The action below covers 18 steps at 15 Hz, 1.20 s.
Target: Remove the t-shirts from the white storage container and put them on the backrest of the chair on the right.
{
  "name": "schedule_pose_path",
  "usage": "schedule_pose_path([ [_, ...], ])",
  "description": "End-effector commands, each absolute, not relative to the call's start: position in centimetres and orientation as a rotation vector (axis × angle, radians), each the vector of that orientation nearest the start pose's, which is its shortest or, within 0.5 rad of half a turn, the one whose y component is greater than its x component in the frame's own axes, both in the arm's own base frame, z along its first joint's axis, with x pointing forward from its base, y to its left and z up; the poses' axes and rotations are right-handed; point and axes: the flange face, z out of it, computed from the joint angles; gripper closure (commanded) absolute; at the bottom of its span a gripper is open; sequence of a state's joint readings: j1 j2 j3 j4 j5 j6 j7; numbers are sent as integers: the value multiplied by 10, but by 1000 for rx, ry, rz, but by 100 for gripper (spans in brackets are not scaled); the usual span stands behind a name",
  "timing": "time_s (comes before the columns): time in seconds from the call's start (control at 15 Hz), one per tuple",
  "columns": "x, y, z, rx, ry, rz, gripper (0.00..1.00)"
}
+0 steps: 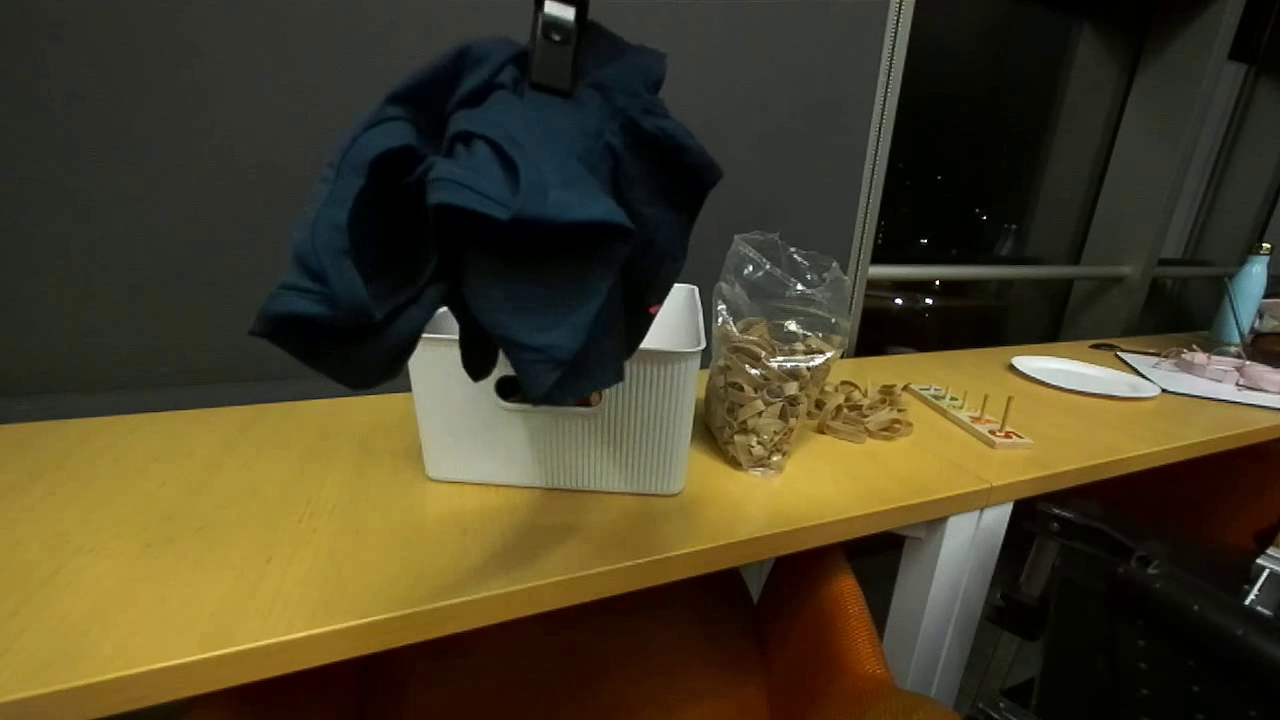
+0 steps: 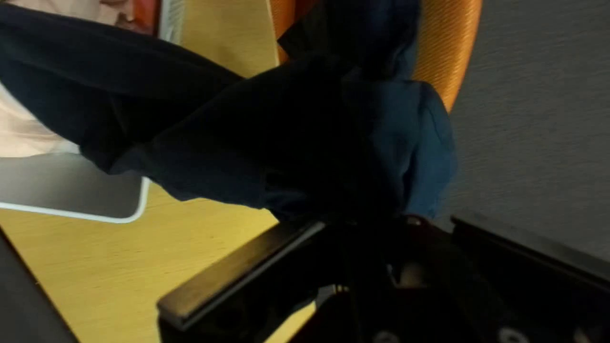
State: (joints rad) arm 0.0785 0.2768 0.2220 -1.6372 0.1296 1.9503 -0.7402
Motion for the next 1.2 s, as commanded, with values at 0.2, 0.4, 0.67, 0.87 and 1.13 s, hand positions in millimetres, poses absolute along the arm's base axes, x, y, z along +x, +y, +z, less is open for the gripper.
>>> schedule_pose_path([
  [0.2, 584, 185, 452, -2388, -1573, 76, 97],
  [0.4, 593, 192, 431, -2264, -1656, 180, 97],
  [0.67, 584, 223, 421, -2108, -1792, 296, 97],
  [0.87, 572, 251, 430, -2071, -1860, 317, 97],
  [1.13, 562, 299, 437, -2024, -1968, 320, 97],
])
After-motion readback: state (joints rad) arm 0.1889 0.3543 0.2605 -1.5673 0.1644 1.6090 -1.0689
